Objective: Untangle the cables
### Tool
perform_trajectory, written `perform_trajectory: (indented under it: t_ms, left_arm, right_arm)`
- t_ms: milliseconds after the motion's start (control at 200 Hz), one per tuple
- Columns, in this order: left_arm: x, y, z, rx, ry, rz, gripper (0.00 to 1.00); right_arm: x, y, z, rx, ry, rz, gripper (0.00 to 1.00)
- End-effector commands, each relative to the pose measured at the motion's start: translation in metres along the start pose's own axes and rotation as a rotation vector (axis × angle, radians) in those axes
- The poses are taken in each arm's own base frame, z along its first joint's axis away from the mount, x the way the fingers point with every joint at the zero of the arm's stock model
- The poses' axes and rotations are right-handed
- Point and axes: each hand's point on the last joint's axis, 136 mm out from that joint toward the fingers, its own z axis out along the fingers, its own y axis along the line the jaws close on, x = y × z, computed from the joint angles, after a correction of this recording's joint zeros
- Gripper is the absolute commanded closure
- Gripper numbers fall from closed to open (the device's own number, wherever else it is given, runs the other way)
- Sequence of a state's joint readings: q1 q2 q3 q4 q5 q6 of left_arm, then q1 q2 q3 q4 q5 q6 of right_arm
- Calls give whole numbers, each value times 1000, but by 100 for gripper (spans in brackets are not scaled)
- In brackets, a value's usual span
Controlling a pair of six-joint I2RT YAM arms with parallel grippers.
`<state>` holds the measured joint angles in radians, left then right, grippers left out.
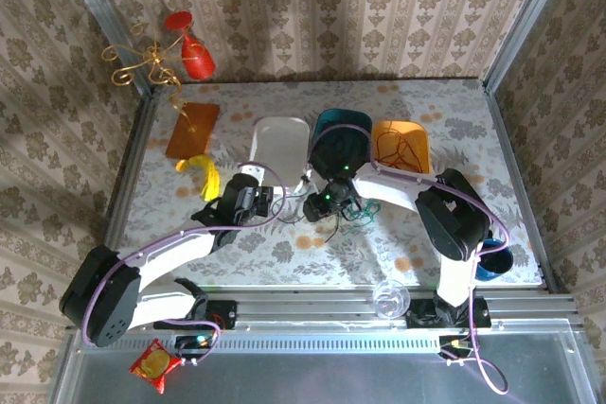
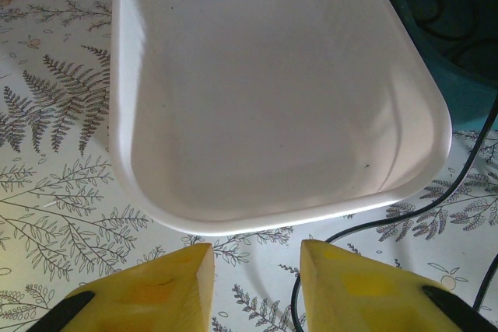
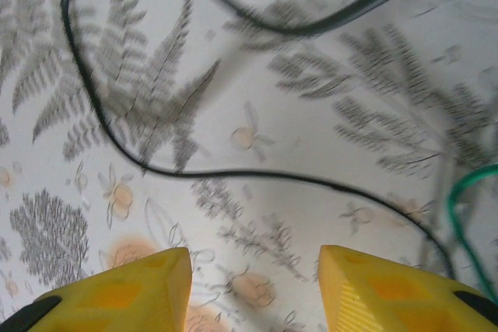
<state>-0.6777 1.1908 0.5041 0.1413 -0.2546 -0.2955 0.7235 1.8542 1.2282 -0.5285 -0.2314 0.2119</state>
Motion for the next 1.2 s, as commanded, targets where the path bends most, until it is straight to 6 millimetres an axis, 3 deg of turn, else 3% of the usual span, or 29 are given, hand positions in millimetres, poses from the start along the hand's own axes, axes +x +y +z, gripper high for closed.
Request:
perform_trajectory:
  t_ms: [0, 205, 475, 805, 910, 1025, 1105, 1195]
  left_arm:
    - [5, 9, -1, -37, 1, -23, 65]
    - [5, 17, -5, -66, -13, -43, 65]
    - [6, 22, -9, -76, -14, -55, 63]
    - [-3, 28, -16, -102, -46, -60, 63]
    - [-3, 28, -16, -102, -46, -62, 63]
    - [-2, 29, -16, -108, -46, -65, 63]
    - [-2, 29, -15, -105, -46, -65, 63]
    - [-4, 26, -12, -97, -43, -56, 63]
  right_arm:
    - [12, 9, -1, 51, 29, -132, 51]
    - [-3, 30, -2, 67, 11, -289, 42]
    - [-17, 37, 14, 94, 53, -443, 37]
    - [3, 28, 53, 73, 224, -482, 39]
    - [21, 30, 52, 72, 267, -474, 46]
    - [41, 27, 51, 144, 293, -510, 70]
    - [43, 24, 48, 186, 263, -499, 84]
    - [35, 30, 39, 170, 195, -471, 91]
